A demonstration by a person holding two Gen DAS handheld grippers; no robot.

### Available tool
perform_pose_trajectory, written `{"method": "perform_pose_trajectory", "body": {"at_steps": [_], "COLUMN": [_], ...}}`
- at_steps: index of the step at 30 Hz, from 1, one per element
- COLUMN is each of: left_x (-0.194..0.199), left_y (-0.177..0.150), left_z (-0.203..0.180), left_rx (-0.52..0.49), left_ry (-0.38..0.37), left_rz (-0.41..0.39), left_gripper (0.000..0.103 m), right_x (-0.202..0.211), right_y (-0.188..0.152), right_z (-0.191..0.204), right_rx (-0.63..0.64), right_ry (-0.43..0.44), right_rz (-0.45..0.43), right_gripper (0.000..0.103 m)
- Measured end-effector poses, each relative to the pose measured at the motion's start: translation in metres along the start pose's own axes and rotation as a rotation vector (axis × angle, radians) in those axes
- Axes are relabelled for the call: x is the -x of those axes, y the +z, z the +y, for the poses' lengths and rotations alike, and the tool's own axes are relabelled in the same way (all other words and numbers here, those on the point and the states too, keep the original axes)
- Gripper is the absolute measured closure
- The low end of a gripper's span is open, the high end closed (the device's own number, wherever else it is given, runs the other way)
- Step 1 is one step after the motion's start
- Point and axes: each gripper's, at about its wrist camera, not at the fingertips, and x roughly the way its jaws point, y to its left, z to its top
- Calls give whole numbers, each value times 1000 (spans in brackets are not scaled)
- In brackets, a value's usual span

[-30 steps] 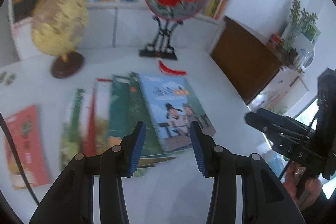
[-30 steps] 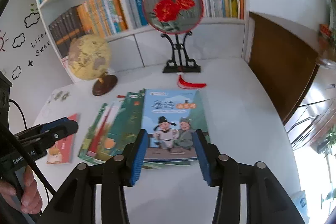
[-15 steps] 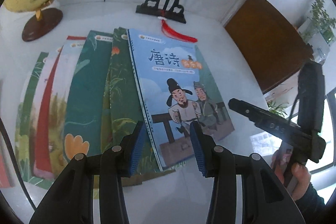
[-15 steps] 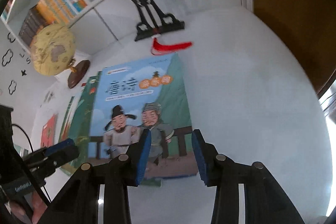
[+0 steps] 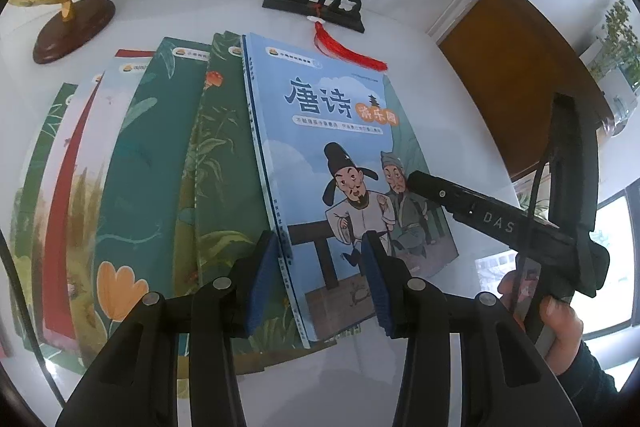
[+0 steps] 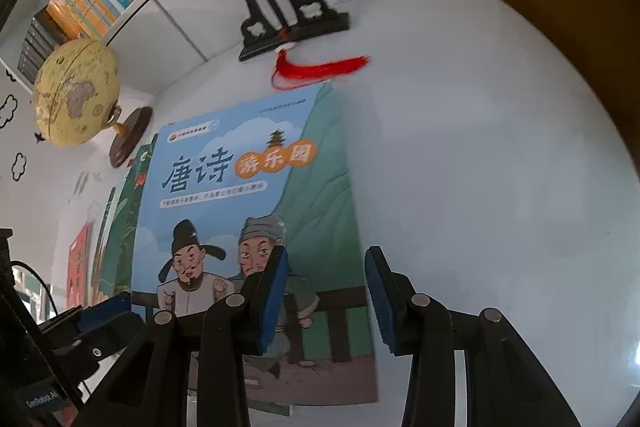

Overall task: Organize books
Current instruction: 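Lift the blue book off the row with the right tool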

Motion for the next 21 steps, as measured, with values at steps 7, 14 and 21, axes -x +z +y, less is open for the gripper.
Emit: {"method": "perform_pose_trajectory", "body": {"at_steps": [7,14,21], "left_x": [0,6,29], "left_y": [0,-9,-27], "left_z": [1,0,8], "left_rx": [-9,-42,-35], "left_ry": [-11,18,68], "left_rz": [3,7,-12], "left_gripper": [62,62,62], "right_x": [6,14,16], "right_y": [0,-1,-8], "right_z": [6,23,38], "right_rx": [21,107,157], "right_ry": [-17,-10,29], "right_rz": [-12,-25,6], "right_gripper": [62,61,61]}}
